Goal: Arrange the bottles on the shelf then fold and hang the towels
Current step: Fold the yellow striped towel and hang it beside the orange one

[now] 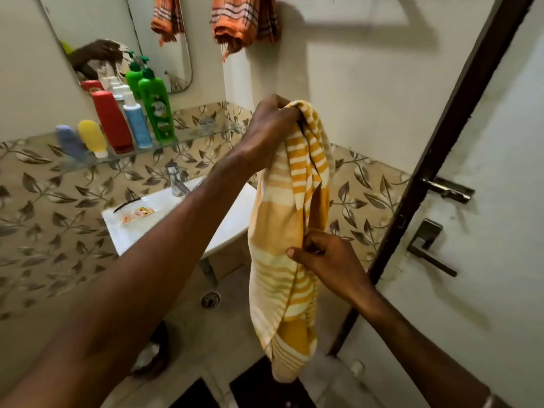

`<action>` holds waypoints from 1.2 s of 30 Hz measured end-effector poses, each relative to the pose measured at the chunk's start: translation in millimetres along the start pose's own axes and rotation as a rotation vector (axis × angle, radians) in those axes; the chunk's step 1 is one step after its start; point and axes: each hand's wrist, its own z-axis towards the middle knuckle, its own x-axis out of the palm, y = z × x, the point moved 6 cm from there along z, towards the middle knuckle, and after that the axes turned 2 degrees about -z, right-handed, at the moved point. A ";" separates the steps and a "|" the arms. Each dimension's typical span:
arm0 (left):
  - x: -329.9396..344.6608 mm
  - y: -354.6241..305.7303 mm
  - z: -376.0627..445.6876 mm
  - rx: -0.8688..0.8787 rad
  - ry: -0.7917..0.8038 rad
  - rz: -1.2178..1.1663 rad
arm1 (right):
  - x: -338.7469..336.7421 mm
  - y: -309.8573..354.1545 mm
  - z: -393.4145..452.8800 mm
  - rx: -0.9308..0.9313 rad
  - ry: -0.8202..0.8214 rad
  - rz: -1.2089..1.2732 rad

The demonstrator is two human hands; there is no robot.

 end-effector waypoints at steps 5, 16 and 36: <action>20.8 23.2 -3.0 -0.099 0.183 -0.049 | 1.2 11.2 -0.6 0.132 0.092 0.466; 34.8 94.9 -54.4 0.011 0.257 0.013 | -14.4 23.4 4.1 0.187 -0.332 0.907; -23.8 184.4 -213.3 0.096 -0.321 0.578 | 22.5 57.8 10.5 0.240 -0.261 1.234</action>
